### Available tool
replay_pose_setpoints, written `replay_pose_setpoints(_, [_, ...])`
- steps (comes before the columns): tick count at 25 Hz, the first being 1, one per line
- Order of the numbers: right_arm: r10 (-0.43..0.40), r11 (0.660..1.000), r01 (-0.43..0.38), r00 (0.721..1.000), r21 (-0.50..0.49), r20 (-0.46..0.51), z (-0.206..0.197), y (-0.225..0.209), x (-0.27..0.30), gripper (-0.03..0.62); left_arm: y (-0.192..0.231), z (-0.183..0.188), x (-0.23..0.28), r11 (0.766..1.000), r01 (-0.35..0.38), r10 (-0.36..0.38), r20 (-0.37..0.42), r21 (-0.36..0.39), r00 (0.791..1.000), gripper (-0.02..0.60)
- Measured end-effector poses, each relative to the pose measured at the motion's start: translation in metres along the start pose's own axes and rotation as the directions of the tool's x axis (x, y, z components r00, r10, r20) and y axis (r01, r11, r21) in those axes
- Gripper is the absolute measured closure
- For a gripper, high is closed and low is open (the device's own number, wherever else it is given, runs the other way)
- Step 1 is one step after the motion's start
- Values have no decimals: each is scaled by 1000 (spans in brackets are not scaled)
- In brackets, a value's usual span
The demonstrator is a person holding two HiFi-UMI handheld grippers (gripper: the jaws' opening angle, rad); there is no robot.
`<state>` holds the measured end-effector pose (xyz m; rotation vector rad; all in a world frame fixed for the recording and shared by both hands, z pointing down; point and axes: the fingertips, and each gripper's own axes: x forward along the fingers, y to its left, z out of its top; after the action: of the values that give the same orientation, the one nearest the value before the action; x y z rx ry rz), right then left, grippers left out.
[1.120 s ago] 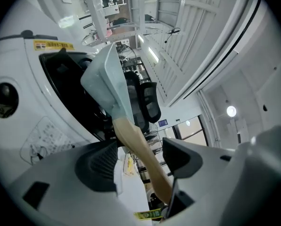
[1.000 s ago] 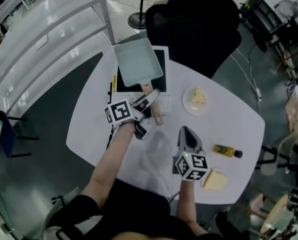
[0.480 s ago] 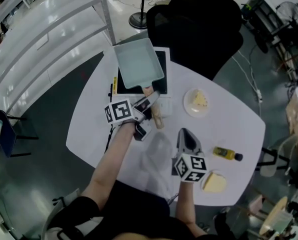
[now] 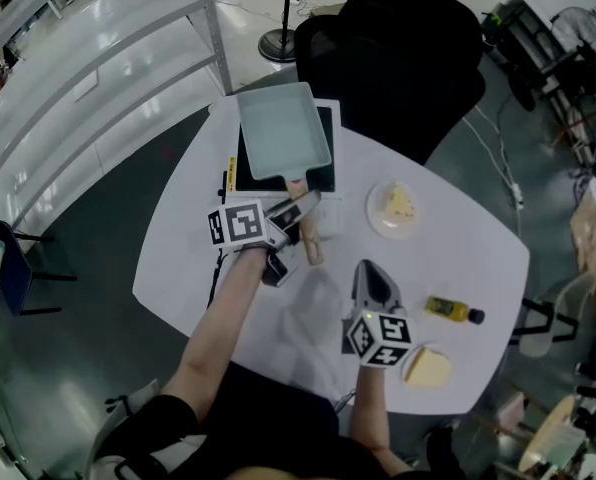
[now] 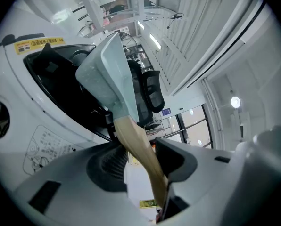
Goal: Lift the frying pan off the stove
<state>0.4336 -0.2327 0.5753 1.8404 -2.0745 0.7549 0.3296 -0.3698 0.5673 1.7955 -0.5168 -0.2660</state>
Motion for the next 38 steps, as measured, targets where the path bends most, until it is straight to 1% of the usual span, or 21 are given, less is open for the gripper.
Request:
replay_pose_setpoints(3, [-4,1000,4,1000,1,4,0,2,-2,588,-8,-3,-3,999,0,2,-33,44,999,402])
replay_pose_setpoints(7, [-3,1000,3,1000,0,19,4,6,-9,588,-28,-5,-11,997,33,-28,-58,75,998,402])
replay_pose_setpoints(10, [-9,1000,9,999,-4,38,10,8,-18,588,-45,-7,-20,995,56,-50,-76,87,996,400])
replay_pose_setpoints(14, [-10,1000,11,998,-12,69,17,13,-33,588,-62,-19,-38,993,61,-50,-101,102,994,400])
replay_pose_setpoints(16, [-8,1000,9,997,-16,82,20,19,-40,588,-73,-24,-47,992,75,-62,-113,106,992,400])
replay_pose_setpoints(21, [1,1000,1,995,-19,97,19,32,-55,588,-93,-41,-68,989,108,-94,-136,100,986,400])
replay_pose_setpoints(25, [-1,1000,4,995,-22,103,18,39,-66,588,-100,-50,-84,990,112,-99,-138,88,985,400])
replay_pose_setpoints(29, [4,1000,0,993,-31,116,9,60,-73,588,-96,-56,-113,990,116,-105,-131,79,986,400])
replay_pose_setpoints(31, [10,999,-6,993,-36,117,9,66,-74,588,-97,-56,-122,990,116,-107,-122,75,987,400])
replay_pose_setpoints(36, [35,998,-30,994,-48,107,20,65,-73,588,-104,-51,-129,993,102,-96,-85,65,992,400])
replay_pose_setpoints(38, [45,998,-40,993,-55,106,23,67,-70,588,-102,-48,-136,993,89,-85,-65,73,994,400])
